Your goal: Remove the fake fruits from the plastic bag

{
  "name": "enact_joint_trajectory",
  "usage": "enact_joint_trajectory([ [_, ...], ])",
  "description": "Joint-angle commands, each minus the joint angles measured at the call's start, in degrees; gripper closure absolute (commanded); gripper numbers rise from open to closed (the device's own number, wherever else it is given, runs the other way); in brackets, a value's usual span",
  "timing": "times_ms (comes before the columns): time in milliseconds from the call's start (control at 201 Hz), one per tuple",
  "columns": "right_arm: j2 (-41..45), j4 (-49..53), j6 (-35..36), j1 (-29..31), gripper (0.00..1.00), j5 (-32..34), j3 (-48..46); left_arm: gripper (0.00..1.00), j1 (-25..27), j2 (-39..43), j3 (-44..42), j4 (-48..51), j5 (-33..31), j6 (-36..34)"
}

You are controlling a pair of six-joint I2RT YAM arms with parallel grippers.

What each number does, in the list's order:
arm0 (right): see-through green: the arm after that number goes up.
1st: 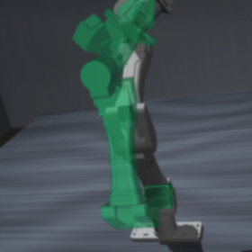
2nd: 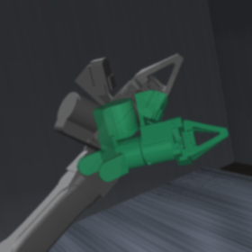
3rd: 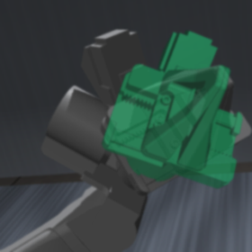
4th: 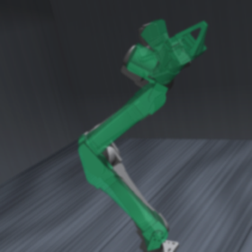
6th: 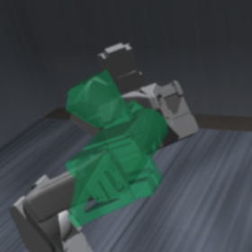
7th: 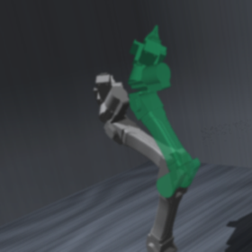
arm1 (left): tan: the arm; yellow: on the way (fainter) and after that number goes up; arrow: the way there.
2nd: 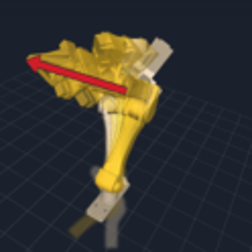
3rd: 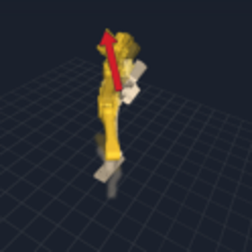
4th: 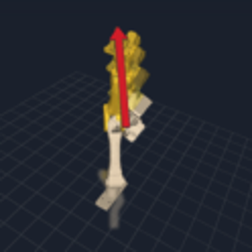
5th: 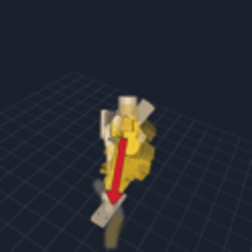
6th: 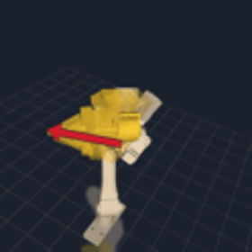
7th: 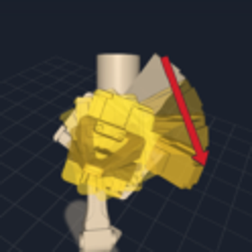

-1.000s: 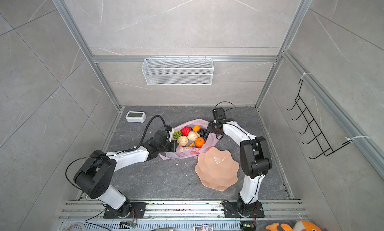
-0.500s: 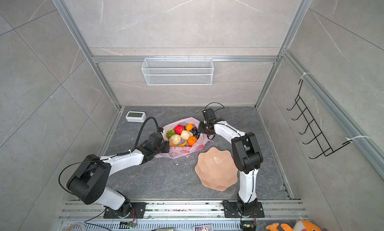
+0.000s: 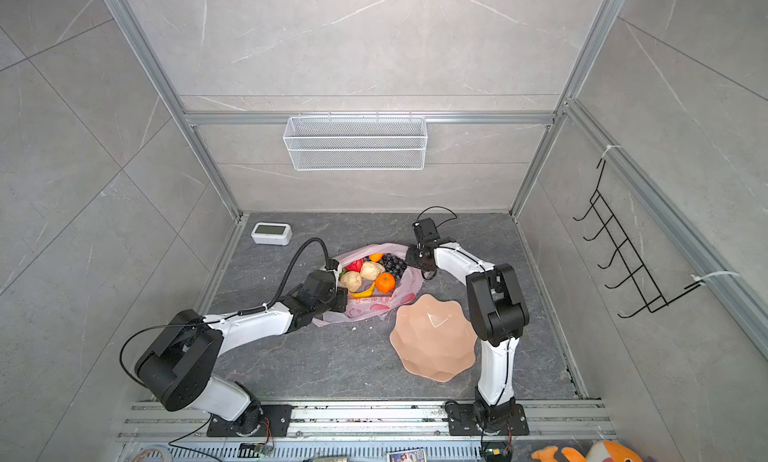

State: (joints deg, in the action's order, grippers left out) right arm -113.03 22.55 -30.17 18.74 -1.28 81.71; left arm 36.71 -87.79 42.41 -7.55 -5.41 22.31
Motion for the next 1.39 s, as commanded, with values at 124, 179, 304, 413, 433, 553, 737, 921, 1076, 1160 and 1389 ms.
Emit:
enact_joint_trajectory([
  [124,8.6,5.9,-1.3,2.2,0.34,5.1,-1.2,1.0,-0.1,0.9,1.0,-2.2,3.2,-0.1],
  [179,10.5,7.8,-0.9,3.9,0.31,6.9,-1.1,1.0,-0.1,0.9,1.1,-2.4,3.9,0.3],
  [304,13.5,12.2,-1.1,8.6,0.27,11.5,-0.8,1.0,-0.1,1.4,0.9,-2.2,4.2,0.8],
  [413,14.8,16.2,-3.7,13.2,0.26,15.7,-0.6,1.0,-0.1,2.5,0.6,-1.1,1.8,1.2],
  [433,15.0,16.0,-3.9,14.0,0.26,15.8,-0.9,1.0,-0.1,2.7,0.5,-1.1,1.3,1.2],
  [553,13.8,14.5,-4.8,17.0,0.26,12.8,-1.2,1.0,-0.1,3.8,-0.6,-1.9,-0.3,1.6],
  [737,7.7,15.2,-6.0,19.0,0.23,9.4,2.0,1.0,-0.1,4.3,-0.9,-2.0,-0.2,1.9],
  [921,2.3,17.5,-7.2,19.1,0.2,8.5,5.5,1.0,-0.1,4.2,-0.9,-2.2,0.4,2.0],
  [1076,-1.3,19.1,-7.8,19.0,0.19,9.9,8.2,1.0,-0.1,2.9,-0.2,-2.2,1.9,2.4],
  [1160,-3.4,20.1,-8.1,19.0,0.2,10.9,9.9,1.0,-0.1,2.3,-0.1,-2.3,2.5,2.8],
  [1389,-7.1,21.2,-8.9,18.4,0.25,12.1,13.0,1.0,-0.1,1.7,0.2,-2.0,2.6,2.7],
])
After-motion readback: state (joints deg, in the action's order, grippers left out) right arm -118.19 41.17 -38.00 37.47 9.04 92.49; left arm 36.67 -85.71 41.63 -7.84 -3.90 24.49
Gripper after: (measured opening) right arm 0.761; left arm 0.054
